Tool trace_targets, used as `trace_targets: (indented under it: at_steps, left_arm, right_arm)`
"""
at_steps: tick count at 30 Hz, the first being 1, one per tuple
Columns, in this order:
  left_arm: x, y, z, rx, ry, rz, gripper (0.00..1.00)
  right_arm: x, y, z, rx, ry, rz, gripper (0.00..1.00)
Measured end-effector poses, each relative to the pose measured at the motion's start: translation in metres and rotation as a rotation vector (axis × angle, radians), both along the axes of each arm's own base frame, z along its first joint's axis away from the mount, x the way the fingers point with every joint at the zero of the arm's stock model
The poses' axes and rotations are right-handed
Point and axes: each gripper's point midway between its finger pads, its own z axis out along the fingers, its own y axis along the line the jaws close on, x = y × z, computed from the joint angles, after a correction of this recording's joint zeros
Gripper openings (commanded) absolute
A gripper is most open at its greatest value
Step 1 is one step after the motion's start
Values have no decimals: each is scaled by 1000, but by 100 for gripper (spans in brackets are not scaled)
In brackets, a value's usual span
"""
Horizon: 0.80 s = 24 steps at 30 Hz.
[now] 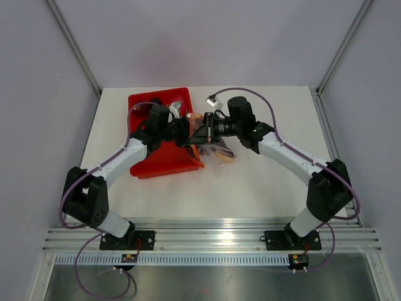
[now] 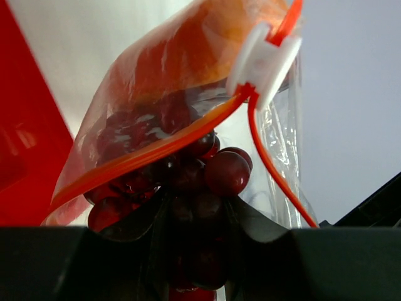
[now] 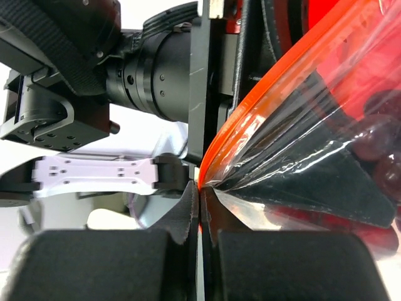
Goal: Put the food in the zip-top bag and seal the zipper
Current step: Place the fake fruit in the zipper food storage bag.
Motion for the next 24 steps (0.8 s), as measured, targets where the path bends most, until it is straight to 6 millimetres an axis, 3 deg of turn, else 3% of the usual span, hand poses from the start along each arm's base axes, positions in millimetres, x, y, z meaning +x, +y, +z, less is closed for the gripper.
trace_targets:
  at_steps: [1,3,4,8,17,24]
  left_arm:
    - [-2,4,0,20,-3,8,8]
    - [-6,14,3,62,-21,28,21]
    - [-7,19,6,84,-33,35,38]
    - [-4,36,11,179,-81,62,60]
    - [-6,57,-12,333,-64,65,65]
    - [-16,64,-23,392,-43,34,81]
  right_arm:
    - [-2,2,1,10,13,5,0]
    - [-7,8,5,39,33,31,0]
    - [-9,11,8,58,40,47,0]
    - [-11,21,22,136,59,86,0]
    - [-11,39,13,252,206,130,0]
    - [-11,43,17,329,224,137,0]
